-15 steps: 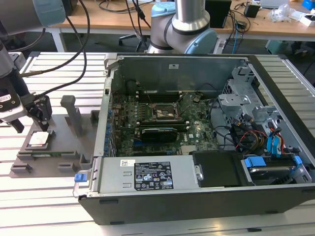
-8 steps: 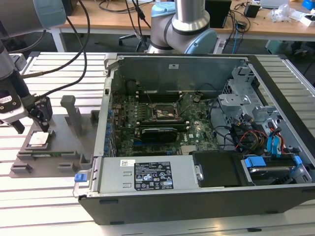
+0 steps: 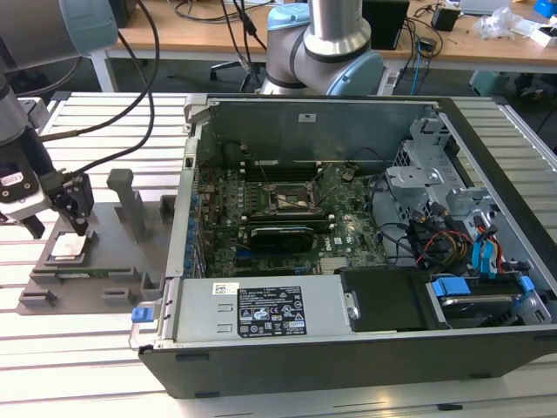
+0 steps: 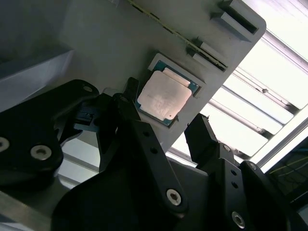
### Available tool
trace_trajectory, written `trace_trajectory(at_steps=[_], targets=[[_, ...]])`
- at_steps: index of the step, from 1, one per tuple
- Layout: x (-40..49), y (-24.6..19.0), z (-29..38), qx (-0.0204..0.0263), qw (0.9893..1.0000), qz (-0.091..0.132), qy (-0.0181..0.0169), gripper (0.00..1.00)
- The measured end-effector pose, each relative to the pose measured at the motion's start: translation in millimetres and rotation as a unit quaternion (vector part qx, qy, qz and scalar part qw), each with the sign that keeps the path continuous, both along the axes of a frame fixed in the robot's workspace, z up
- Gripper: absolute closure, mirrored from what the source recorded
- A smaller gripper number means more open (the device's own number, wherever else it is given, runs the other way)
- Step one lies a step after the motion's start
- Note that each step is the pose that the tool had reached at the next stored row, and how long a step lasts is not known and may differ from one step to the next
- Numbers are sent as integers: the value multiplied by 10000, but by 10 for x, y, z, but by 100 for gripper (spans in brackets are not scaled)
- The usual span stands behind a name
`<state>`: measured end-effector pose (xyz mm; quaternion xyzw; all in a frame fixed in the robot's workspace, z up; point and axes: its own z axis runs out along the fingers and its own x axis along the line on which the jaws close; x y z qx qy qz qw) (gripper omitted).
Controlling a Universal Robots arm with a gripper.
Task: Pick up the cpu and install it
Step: 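Pick up the cpu and move it towards the insertion slot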
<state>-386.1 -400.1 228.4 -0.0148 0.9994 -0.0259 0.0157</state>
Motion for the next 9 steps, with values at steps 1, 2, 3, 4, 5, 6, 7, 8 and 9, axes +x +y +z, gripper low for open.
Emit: trace_trajectory(at_steps=[1, 2, 3, 4, 5, 6, 7, 8, 9], targets=[[0, 0, -4, 0, 10000, 0, 0, 34], [0, 0, -13, 0, 10000, 0, 0, 34], [0, 0, -18, 0, 10000, 0, 0, 34], [0, 0, -22, 0, 10000, 0, 0, 34], [0, 0, -26, 0, 10000, 0, 0, 34], [0, 0, -29, 0, 10000, 0, 0, 34], [0, 0, -33, 0, 10000, 0, 0, 34], [0, 0, -38, 0, 10000, 0, 0, 34], [0, 0, -42, 0, 10000, 0, 0, 34]])
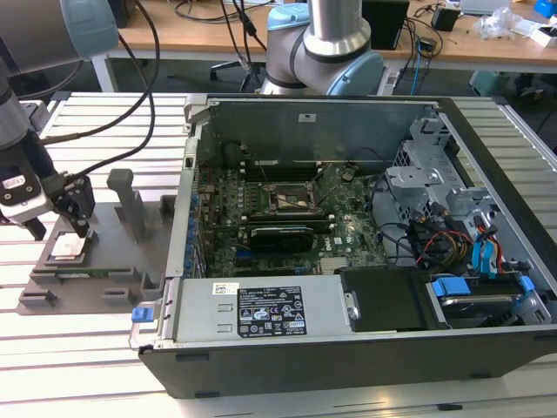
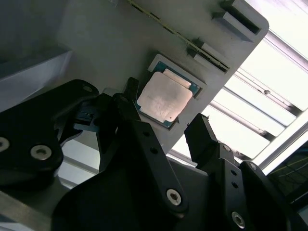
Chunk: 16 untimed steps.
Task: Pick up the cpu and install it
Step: 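Pick up the cpu and move it towards the insertion slot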
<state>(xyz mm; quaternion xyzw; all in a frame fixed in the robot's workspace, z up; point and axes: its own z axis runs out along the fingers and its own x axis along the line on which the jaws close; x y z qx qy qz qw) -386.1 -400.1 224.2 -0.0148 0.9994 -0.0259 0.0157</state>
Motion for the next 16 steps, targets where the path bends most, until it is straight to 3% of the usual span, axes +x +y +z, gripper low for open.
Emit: trace_trajectory(at_steps=[16], targets=[[0, 0, -71, 0, 10000, 0, 0, 34]])
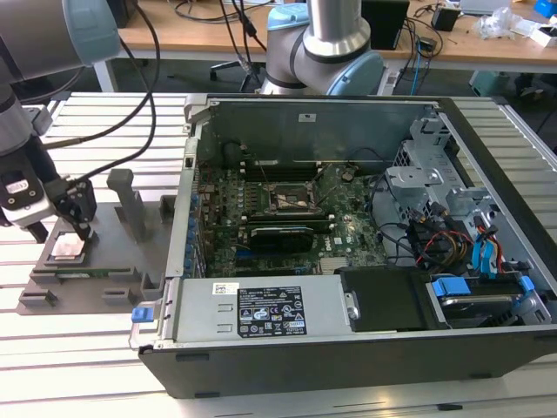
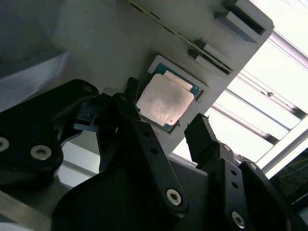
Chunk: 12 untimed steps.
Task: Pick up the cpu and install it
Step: 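Pick up the cpu and move it towards the insertion slot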
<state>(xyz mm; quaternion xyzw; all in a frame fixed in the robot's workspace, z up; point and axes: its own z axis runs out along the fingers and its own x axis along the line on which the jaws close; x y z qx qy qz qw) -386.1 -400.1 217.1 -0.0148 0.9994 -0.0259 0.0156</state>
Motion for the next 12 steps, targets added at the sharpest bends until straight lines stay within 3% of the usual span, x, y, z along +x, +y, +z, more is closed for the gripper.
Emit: trace_trajectory(at_steps=[12], targets=[[0, 0, -43, -19, 10000, 25, 0, 34]])
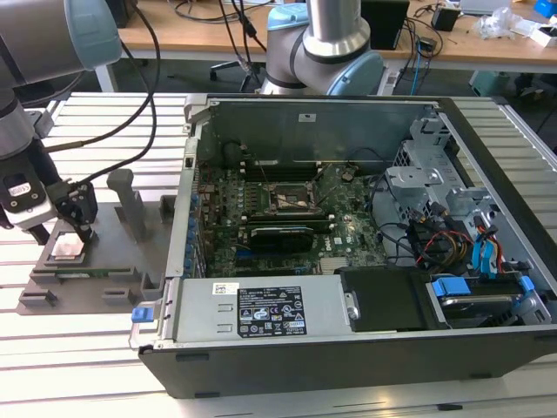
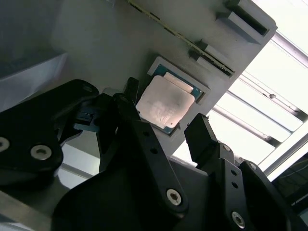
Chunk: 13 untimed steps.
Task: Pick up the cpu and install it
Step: 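Pick up the cpu and move it towards the insertion slot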
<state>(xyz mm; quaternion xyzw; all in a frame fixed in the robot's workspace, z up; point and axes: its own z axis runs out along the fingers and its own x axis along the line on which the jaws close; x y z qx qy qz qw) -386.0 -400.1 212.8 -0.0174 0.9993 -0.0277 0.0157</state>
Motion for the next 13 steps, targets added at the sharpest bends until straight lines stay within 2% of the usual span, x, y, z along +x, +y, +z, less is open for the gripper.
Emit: trace_trajectory(at_steps=[4, 11, 13], targets=[[1, -4, -13, -11, 9999, 119, 0, 34], [3, -18, -148, -11, 9999, 136, 0, 34], [1, -19, -159, -8, 9999, 136, 0, 34]])
